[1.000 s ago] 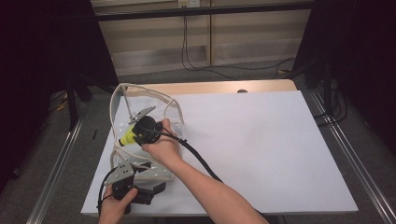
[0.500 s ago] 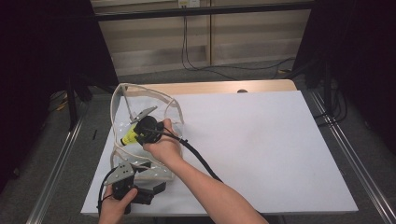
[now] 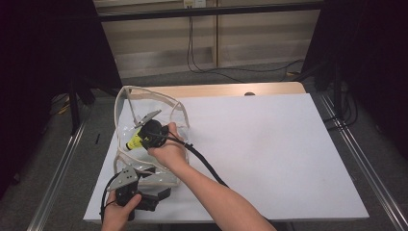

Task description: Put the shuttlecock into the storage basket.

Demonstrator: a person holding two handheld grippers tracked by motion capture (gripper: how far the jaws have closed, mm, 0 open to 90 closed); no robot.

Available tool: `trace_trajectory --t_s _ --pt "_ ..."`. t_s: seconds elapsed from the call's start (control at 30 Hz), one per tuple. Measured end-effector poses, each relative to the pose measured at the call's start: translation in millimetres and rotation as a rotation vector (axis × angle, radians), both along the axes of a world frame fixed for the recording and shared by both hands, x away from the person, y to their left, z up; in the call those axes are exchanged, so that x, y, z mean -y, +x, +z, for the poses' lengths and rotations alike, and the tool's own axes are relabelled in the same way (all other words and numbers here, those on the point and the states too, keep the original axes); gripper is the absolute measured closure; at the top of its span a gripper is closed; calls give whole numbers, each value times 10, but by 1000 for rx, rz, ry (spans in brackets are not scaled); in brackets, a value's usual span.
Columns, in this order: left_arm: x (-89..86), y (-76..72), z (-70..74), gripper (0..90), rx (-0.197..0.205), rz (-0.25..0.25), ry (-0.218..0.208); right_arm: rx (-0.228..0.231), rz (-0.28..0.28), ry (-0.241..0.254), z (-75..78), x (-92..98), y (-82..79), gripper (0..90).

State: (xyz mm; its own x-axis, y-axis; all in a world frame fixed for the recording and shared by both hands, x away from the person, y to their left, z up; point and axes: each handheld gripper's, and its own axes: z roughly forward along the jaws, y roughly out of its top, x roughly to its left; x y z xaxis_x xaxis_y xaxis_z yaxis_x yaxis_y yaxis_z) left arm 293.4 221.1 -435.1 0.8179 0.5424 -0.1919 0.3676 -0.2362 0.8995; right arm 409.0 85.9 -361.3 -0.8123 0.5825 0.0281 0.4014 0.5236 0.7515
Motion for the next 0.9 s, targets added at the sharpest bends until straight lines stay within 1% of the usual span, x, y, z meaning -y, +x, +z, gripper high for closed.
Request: trace_trajectory --t_s 0.1,0.13,0.17,0.2,0.23,0.3,0.33,0.37,0.43,0.5,0.53,0.6,0.73,0.87,0.9 --pt "5 -2 -2 27 4 7 -3 7 -3 -9 -22 -15 9 823" --pt "4 -1 -1 27 2 5 -1 10 6 -26 -34 -23 12 807" --pt "5 -3 -2 27 0 6 -2 9 12 -27 -45 -31 10 752" --pt "5 -3 -6 27 -1 4 -6 -2 21 -19 -51 -38 12 598" --pt "-2 2 -3 27 -4 -10 -6 -12 10 -28 -52 -45 8 448" --pt "-2 1 0 27 2 -1 0 6 -50 -33 -19 -25 -3 275" --pt "-2 0 1 27 2 1 0 0 -59 -31 0 -13 -6 263" --pt "7 -5 -2 27 3 9 -4 -6 -64 -20 23 10 -4 264" --pt "7 -5 -2 27 4 10 -3 -22 -65 11 66 49 -2 248" --pt "6 -4 0 28 6 8 -2 -21 -71 12 102 79 -4 225" --pt "6 -4 1 27 6 8 -2 -18 -77 24 115 95 -2 221" --pt "6 -7 2 28 4 9 2 -29 -72 39 127 112 0 211" --pt "7 -4 0 27 6 9 -2 -24 -65 33 133 106 -21 189" --pt "6 -5 4 27 5 8 1 -20 -54 36 154 101 -45 187" --pt "2 0 3 27 3 -4 -4 -14 -59 42 162 106 -49 188"
